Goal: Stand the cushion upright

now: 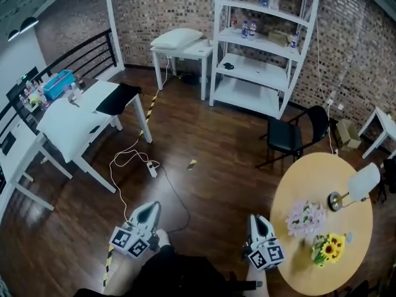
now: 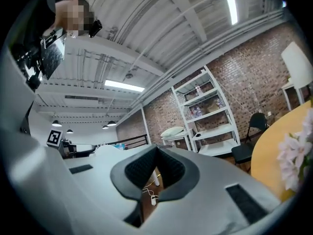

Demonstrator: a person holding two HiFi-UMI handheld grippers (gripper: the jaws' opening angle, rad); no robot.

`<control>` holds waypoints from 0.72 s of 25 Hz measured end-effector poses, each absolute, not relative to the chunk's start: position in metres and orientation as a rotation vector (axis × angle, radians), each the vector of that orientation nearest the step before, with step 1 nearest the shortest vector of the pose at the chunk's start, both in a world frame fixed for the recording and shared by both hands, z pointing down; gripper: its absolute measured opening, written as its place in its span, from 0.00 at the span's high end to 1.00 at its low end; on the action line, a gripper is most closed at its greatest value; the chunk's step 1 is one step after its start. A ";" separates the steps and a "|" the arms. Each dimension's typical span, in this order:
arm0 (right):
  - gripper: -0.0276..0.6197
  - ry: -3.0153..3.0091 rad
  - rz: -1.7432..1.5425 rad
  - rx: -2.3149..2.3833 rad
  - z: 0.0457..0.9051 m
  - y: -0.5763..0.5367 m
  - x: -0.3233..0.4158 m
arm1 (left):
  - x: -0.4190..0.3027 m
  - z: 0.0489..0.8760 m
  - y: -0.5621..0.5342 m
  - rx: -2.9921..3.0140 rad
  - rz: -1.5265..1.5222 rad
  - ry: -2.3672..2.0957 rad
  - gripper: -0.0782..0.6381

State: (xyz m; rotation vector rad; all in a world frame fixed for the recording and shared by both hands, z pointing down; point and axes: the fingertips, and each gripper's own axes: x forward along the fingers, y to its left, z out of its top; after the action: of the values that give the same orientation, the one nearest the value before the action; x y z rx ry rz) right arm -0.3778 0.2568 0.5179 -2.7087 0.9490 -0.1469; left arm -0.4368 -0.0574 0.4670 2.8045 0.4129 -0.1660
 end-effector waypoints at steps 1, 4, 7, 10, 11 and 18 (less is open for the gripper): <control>0.95 0.983 -0.162 -2.702 0.517 0.246 -0.370 | -0.442 0.467 -0.074 2.808 -0.176 0.347 0.89; 0.95 1.058 -0.190 -2.685 0.515 0.219 -0.353 | -0.453 0.461 -0.120 2.828 -0.219 0.181 0.89; 0.95 1.113 -0.230 -2.678 0.521 0.190 -0.345 | -0.467 0.467 -0.170 2.825 -0.231 0.008 0.89; 0.95 1.163 -0.284 -2.682 0.528 0.155 -0.328 | -0.464 0.486 -0.222 2.799 -0.216 -0.128 0.89; 0.95 1.172 -0.297 -2.690 0.530 0.143 -0.321 | -0.458 0.494 -0.239 2.789 -0.211 -0.152 0.89; 0.95 1.122 -0.265 -2.727 0.538 0.036 -0.204 | -0.348 0.533 -0.362 2.769 -0.246 -0.154 0.89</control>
State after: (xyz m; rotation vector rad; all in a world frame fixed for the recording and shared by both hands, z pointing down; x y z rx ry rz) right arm -0.2045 0.0361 0.5375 -2.7274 1.1216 -0.2651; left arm -0.3481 -0.3617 0.5326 2.7692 -0.1539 -0.2455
